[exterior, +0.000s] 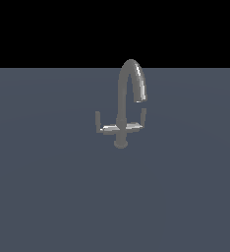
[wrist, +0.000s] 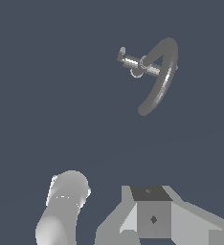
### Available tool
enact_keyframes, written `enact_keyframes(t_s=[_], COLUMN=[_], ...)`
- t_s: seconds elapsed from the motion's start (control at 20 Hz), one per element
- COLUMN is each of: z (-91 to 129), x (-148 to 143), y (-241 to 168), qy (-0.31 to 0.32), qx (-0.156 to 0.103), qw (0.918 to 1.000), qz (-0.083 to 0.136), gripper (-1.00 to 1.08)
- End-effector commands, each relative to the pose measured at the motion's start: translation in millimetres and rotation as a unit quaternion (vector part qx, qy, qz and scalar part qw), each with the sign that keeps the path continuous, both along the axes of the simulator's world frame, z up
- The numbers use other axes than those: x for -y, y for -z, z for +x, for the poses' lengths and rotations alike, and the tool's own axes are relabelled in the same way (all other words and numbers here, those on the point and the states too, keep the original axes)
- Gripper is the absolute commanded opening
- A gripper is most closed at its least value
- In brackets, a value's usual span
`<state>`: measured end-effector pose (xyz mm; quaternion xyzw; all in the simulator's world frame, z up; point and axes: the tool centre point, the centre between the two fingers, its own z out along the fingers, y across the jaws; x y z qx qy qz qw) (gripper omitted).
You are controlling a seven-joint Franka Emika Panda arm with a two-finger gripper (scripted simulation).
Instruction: Turn on the faucet by rotating a designated handle.
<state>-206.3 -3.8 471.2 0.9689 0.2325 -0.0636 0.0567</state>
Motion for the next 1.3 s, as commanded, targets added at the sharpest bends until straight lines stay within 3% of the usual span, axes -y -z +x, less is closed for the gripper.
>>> enact_keyframes(t_s=[0.0,0.3,0.6,0.9,1.25], z=[8.1,27.1,45.8,64.2,84.9], x=[1.5,4.5,6.5,7.7,8.0], y=[6.1,21.6,38.3,56.0,77.7], qy=[-0.037,-0.124,-0.209,-0.291,-0.382], qx=[-0.016,-0.058,-0.102,-0.149,-0.207], qw=[0.9991,0.9902,0.9716,0.9432,0.898], qz=[-0.009,-0.027,-0.043,-0.057,-0.07], gripper=[-1.0,-1.0,-1.0,-1.0,-1.0])
